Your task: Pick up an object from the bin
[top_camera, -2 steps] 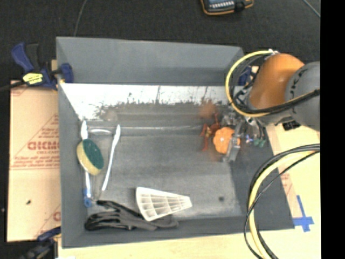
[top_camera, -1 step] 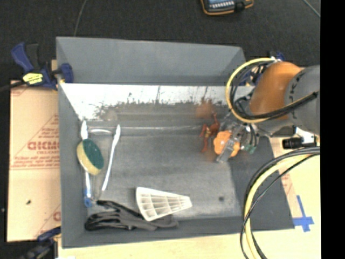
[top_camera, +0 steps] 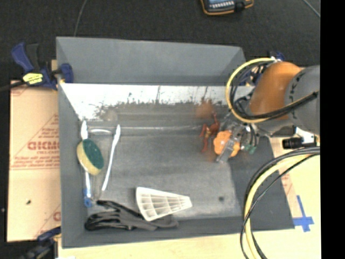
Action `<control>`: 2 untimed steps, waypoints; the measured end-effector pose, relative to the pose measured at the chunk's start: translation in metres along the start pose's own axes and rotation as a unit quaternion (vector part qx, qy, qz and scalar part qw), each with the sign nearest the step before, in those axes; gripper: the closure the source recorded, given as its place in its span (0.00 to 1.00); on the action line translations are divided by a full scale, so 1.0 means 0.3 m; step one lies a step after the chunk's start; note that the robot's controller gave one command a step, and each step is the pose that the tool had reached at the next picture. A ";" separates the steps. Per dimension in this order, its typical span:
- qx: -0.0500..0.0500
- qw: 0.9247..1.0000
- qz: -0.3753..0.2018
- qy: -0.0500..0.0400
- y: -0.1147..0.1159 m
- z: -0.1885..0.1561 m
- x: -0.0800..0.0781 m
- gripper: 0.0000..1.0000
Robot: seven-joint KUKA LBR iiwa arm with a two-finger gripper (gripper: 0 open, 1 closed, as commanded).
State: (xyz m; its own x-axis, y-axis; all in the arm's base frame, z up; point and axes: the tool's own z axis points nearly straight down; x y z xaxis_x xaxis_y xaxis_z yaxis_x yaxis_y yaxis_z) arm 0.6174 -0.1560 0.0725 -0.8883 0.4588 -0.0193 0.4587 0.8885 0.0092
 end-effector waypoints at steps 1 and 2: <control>0.000 1.000 -0.001 -0.001 0.000 -0.008 0.000 1.00; 0.001 1.000 -0.001 -0.001 -0.003 -0.040 -0.001 1.00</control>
Offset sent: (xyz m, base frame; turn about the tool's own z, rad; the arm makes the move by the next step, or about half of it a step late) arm -0.0001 0.0001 0.0260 -0.0011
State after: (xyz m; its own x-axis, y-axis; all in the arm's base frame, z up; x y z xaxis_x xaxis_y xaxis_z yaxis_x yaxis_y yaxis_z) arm 0.6168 -0.1570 0.0847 -0.8891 0.4572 -0.0206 0.4571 0.8894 0.0077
